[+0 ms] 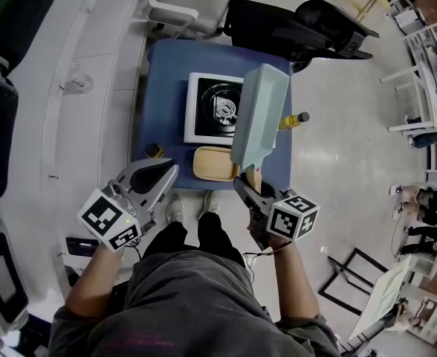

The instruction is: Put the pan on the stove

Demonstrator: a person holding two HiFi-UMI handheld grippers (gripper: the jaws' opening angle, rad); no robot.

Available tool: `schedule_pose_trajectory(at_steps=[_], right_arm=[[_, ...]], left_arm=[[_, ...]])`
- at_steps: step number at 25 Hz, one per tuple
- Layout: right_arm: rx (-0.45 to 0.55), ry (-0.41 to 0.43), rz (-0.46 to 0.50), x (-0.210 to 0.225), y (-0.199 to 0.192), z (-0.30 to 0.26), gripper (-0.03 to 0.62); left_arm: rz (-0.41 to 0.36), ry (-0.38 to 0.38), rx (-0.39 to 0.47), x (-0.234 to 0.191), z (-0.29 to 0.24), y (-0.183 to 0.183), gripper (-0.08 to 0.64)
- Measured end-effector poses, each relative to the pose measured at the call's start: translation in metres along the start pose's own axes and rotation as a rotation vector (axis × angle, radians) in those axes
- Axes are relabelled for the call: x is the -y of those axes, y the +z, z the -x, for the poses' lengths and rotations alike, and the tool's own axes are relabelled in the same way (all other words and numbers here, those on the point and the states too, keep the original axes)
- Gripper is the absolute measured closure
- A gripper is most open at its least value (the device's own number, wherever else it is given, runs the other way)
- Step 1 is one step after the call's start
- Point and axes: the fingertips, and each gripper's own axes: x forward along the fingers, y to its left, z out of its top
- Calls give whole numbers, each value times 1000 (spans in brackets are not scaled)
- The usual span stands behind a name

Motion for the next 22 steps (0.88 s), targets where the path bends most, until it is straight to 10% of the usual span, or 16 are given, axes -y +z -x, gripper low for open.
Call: schedule_pose_trajectory(at_steps=[22], right_arm=[[-271, -167, 69, 118, -13, -56, 491]], left_arm=[[50, 135, -40, -10, -41, -32, 558]])
